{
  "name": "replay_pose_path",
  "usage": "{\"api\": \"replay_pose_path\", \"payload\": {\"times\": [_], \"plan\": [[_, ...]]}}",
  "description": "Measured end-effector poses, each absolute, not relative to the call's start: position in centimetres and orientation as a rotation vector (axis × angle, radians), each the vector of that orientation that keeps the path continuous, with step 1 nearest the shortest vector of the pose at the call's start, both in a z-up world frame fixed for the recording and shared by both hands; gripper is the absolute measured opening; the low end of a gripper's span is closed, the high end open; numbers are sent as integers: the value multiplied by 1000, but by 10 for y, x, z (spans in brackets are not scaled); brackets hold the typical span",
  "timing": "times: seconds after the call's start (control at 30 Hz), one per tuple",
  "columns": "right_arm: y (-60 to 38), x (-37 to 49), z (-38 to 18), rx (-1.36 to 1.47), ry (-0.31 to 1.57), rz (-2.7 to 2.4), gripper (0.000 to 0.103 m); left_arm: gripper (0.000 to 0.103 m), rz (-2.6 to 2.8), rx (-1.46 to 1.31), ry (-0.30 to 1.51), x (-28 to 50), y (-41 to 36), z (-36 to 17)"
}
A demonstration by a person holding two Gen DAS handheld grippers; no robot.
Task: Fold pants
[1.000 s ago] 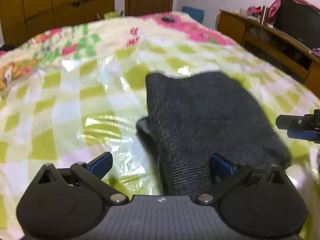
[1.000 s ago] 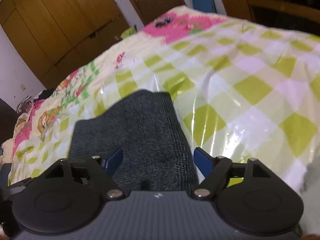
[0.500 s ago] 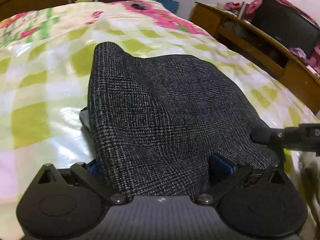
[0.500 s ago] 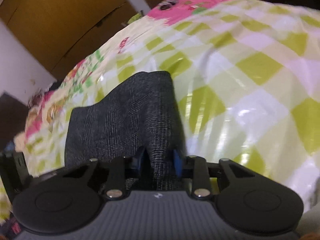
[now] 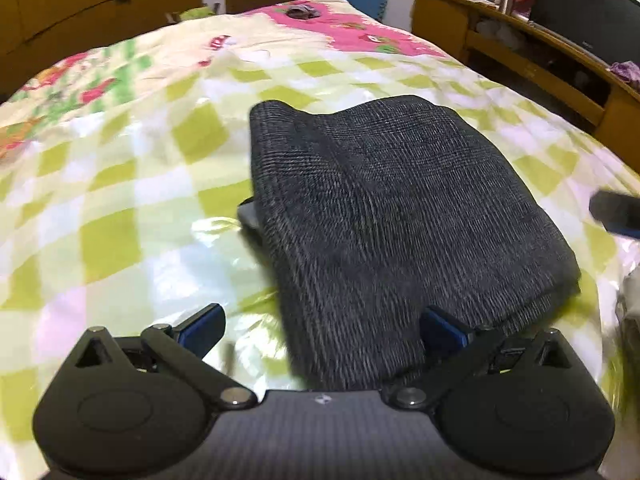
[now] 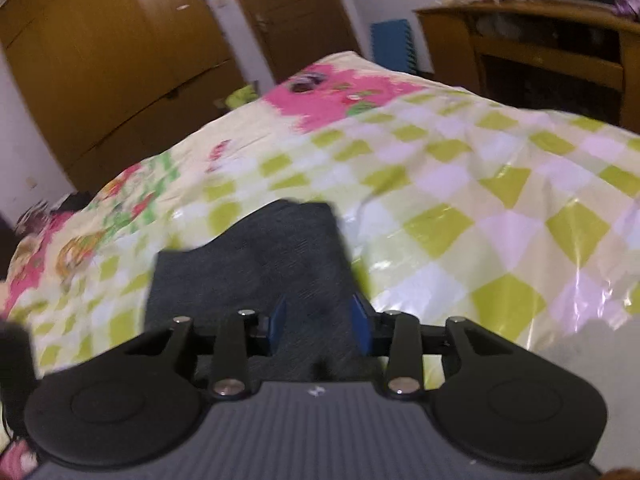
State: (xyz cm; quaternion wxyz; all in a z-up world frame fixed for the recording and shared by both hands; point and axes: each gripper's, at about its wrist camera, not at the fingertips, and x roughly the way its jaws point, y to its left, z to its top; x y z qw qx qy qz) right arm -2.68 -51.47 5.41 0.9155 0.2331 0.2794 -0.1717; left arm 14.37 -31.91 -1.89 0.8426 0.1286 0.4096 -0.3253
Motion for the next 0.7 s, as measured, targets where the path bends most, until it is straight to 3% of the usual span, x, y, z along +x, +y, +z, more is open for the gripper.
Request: {"api": "replay_pose_path", "payload": {"times": [0.17,0.37,0.5,0.7], "plan": [[-474,-46,60,475,581,-319,43,103,-668,365,804,107,-304,-2],[-450,-64,69,502,573,-316,45,103,-685,270,779,82,-278,23],[-436,-72,75,492,564,-303,52,103,-688,232,757,75,-267,36],[-422,-79,82,497,545,-283,52,103,-651,249,720,65,-253,46]]}}
